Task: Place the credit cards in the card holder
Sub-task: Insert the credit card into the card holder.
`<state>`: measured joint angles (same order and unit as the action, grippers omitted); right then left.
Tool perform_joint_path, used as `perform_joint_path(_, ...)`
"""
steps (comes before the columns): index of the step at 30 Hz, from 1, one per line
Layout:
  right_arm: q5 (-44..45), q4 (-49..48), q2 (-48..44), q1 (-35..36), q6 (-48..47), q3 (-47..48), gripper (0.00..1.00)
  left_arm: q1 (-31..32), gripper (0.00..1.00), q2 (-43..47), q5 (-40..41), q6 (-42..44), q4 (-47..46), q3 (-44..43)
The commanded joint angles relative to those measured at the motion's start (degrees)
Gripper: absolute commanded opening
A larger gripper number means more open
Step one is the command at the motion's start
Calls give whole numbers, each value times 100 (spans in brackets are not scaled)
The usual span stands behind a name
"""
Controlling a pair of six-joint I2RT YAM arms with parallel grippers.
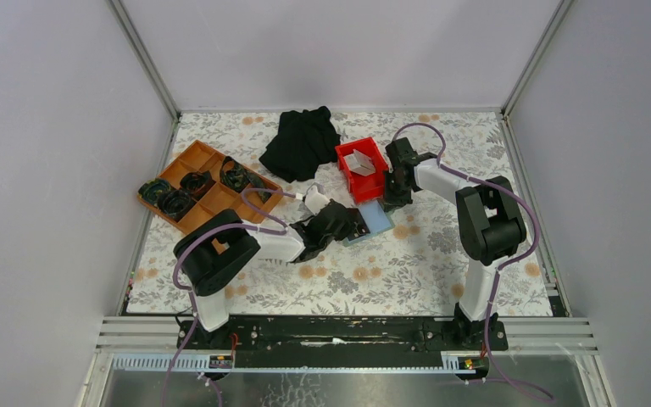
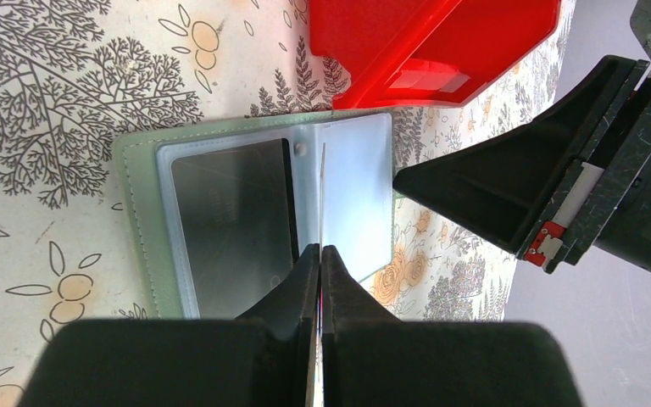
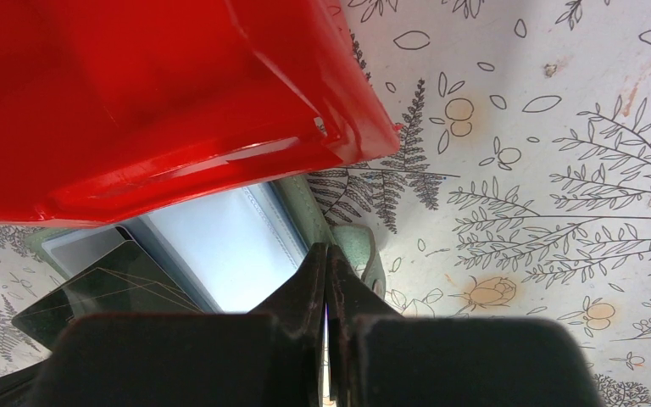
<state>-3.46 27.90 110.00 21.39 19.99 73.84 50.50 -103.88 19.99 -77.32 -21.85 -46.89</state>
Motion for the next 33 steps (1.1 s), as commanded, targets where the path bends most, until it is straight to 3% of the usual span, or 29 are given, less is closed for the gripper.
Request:
perform_joint_path(1,177,-56,-10,70,36,7,0,56,0,6,325,-63,116,40)
perform_joint_path(33,256,-39,125,185,-21,-112,0,128,0,-396,394,-482,-404,65)
